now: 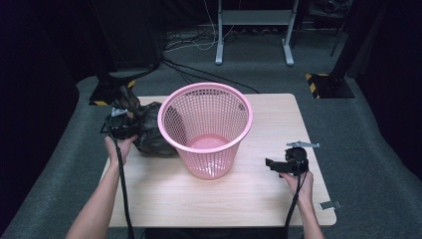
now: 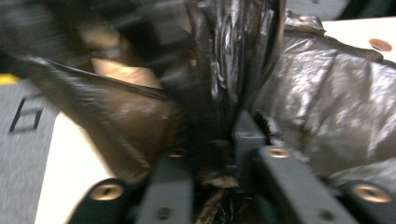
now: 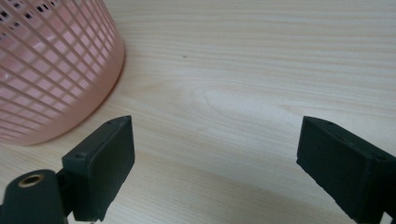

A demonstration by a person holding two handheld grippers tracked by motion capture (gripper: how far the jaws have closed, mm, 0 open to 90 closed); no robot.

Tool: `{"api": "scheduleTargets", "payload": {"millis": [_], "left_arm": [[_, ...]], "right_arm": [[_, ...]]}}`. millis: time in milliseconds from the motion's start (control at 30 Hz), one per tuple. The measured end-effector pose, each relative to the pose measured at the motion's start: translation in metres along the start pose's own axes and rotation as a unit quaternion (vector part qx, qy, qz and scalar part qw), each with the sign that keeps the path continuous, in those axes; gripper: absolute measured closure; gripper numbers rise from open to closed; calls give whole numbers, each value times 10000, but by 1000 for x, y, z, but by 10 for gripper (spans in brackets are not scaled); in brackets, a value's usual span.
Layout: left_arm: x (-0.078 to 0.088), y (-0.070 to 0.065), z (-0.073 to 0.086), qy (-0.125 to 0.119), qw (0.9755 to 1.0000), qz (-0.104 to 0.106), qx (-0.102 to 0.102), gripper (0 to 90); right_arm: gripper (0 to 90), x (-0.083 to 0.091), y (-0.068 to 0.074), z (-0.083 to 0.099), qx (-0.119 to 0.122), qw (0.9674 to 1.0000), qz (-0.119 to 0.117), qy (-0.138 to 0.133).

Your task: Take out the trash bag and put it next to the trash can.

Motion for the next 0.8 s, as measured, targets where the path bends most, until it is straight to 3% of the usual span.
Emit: {"api": "scheduleTargets", "payload": {"millis": [100, 200, 233, 267, 400, 567, 700, 800], "left_arm": [[10, -18, 4, -2, 9992, -27, -393, 469], [24, -35, 12, 68, 9983, 101, -577, 182], [30, -40, 16, 49, 9978, 124, -650, 139], [35, -44, 21, 52, 9974, 147, -700, 160], [53, -60, 46, 112, 9960, 392, -794, 0], [69, -74, 80, 142, 9948, 577, -830, 0], [66, -67, 110, 284, 9952, 385, -859, 0], [50, -52, 136, 652, 9949, 302, -710, 0]], "right_arm": [[101, -4, -2, 5, 29, 9999, 104, 23], [99, -8, -5, 10, 42, 9999, 155, 34], [97, -9, -6, 11, 53, 9998, 206, 34], [97, -10, -7, 13, 69, 9996, 260, 16], [89, -13, -11, 18, 152, 9989, 444, -52], [84, -17, -17, 24, 179, 9978, 629, -57], [82, -20, -21, 28, 237, 9967, 773, -87], [78, -22, -24, 31, 332, 9954, 885, -132]]}}
Point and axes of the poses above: each handheld gripper's, and its own axes: x roughly backward along the jaws, z roughly out of its underside, y roughly to its left, the point moved 9 cm from there along -x, roughly forward along the jaws, and after that the axes turned 11 degrees about z, right-handed, at the moved point
